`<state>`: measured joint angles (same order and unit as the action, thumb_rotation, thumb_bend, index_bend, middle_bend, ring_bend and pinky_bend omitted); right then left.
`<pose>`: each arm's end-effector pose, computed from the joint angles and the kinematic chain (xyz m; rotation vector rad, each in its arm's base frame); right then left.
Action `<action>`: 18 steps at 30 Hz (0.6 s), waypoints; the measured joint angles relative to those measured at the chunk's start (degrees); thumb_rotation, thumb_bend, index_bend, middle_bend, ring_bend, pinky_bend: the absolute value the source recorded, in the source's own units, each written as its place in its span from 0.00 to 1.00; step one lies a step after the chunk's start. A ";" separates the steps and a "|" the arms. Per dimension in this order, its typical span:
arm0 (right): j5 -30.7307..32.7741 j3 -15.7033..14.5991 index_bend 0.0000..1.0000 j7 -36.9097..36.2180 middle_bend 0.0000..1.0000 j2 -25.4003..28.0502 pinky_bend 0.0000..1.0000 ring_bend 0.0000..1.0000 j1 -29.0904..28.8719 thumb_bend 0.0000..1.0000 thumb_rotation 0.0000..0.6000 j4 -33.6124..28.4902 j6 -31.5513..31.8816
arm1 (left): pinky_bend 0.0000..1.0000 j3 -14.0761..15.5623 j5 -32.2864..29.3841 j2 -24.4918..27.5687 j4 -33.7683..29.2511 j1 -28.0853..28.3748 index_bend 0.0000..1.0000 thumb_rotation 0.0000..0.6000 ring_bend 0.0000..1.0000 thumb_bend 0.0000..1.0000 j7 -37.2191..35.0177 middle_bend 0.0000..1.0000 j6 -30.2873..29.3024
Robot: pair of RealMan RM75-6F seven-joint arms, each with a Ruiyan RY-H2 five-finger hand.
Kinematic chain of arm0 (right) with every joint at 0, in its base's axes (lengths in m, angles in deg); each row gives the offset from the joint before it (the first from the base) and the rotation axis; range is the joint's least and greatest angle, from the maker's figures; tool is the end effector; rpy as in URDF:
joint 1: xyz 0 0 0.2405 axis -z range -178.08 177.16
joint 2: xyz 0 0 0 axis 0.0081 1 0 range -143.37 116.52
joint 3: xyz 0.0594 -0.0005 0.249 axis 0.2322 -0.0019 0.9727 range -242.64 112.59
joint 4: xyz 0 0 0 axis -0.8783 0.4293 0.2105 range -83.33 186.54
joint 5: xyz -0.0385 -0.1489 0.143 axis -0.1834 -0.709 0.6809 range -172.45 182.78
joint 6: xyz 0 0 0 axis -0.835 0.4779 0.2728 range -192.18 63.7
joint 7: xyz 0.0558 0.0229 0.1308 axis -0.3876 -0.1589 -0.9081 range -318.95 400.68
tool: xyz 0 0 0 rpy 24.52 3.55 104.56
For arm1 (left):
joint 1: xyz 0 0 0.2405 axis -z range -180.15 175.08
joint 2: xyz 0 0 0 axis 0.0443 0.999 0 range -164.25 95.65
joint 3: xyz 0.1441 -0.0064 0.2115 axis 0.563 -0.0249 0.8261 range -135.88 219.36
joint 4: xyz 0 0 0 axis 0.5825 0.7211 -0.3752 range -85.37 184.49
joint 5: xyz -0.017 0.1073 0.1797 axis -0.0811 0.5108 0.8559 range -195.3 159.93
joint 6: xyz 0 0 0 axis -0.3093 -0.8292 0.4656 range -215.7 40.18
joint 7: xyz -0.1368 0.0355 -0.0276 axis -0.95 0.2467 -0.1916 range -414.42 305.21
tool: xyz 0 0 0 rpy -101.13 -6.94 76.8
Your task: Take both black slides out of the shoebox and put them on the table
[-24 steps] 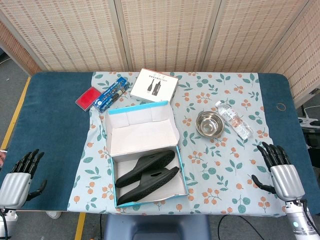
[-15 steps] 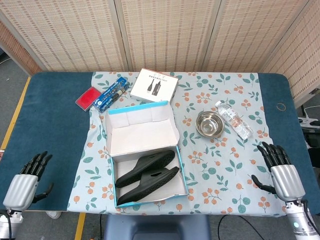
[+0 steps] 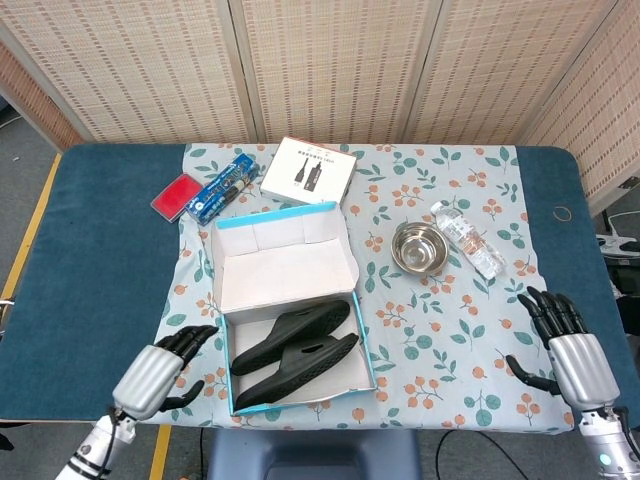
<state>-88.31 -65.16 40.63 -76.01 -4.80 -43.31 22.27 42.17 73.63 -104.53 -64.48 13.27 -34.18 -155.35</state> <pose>-0.2914 -0.1655 0.1526 1.5006 -0.8939 0.9671 -0.1745 0.1859 0.0622 -1.8793 -0.9881 -1.0257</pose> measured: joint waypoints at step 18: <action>-0.03 0.03 0.00 -2.05 0.00 1.43 0.00 0.00 0.37 0.24 0.75 -0.49 0.41 | 0.40 -8.33 -29.45 -17.38 -3.22 13.99 0.11 1.00 0.18 0.37 26.20 0.19 4.87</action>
<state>-88.35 -65.13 38.58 -74.58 -4.43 -43.81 22.68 33.84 44.18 -121.90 -67.70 27.25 -7.99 -150.48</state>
